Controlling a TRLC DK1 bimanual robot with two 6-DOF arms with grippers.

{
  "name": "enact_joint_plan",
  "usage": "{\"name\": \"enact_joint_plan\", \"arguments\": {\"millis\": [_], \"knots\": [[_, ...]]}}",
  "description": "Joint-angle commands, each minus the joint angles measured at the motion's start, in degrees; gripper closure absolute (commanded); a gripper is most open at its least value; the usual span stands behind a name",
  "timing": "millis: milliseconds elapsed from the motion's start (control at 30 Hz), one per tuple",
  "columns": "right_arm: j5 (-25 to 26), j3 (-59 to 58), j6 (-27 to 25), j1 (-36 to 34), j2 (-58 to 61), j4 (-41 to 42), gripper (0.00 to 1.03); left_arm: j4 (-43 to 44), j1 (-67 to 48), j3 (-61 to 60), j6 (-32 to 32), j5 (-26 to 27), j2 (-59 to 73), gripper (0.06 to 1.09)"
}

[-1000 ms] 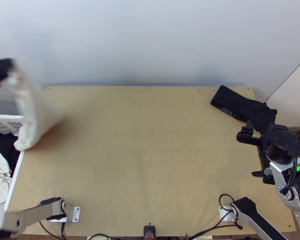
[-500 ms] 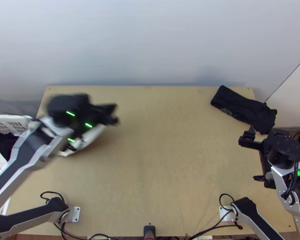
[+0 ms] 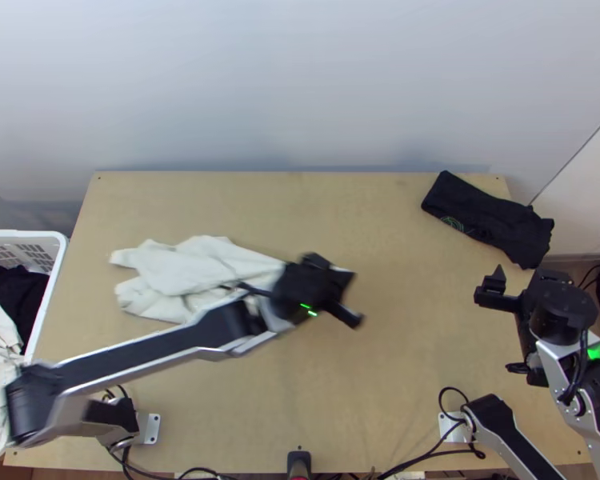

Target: Fold the t-shirt

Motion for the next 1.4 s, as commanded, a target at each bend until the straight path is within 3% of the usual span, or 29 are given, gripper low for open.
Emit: {"name": "enact_joint_plan", "arguments": {"millis": [0, 33, 133, 167, 200, 533, 900, 967, 1033, 1200, 1367], "knots": [[0.0, -0.4, 0.3, 0.1, -0.7, -0.9, 0.04, 4.2, -7.0, 10.5, 0.1, -2.2, 14.6, 1.04], [0.0, -0.2, 0.3, 0.0, -0.7, -0.9, 0.04, 3.9, -7.1, 11.8, 0.1, -2.7, 15.4, 0.99], [0.0, -0.1, 0.4, 0.0, -1.3, -1.0, 0.04, 0.4, -6.9, 13.2, 0.2, -2.7, 15.0, 0.34], [0.0, -0.3, 0.3, -0.1, -1.6, -1.1, 0.04, -1.2, -6.7, 13.2, 0.2, -2.7, 14.2, 0.18], [0.0, -0.5, 0.3, 0.0, -1.7, -1.2, 0.04, -3.9, -6.3, 13.5, 0.1, -2.7, 13.4, 0.10], [-0.1, -1.2, 2.1, -0.2, -0.9, -0.8, 0.04, -21.4, 5.4, 8.8, -0.1, -2.8, -2.2, 0.11], [-2.0, -1.7, 5.1, 2.2, 2.7, 0.8, 0.04, -33.4, 26.1, -13.4, 1.5, -1.6, -21.5, 0.11], [-2.3, -1.5, 5.1, 3.6, 4.2, 1.1, 0.04, -36.6, 28.2, -15.3, 1.3, -1.6, -22.6, 0.20], [-2.4, -1.2, 5.1, 4.6, 6.2, 1.6, 0.04, -39.4, 29.4, -17.0, 0.9, -1.6, -23.5, 0.22], [-2.6, -0.9, 5.1, 7.0, 9.3, 4.2, 0.04, -38.7, 31.1, -23.5, 1.1, -1.7, -26.6, 0.22], [-3.0, -0.9, 5.0, 8.5, 9.8, 4.8, 0.04, -31.9, 34.2, -31.3, 2.1, -1.7, -26.6, 0.22]]}}
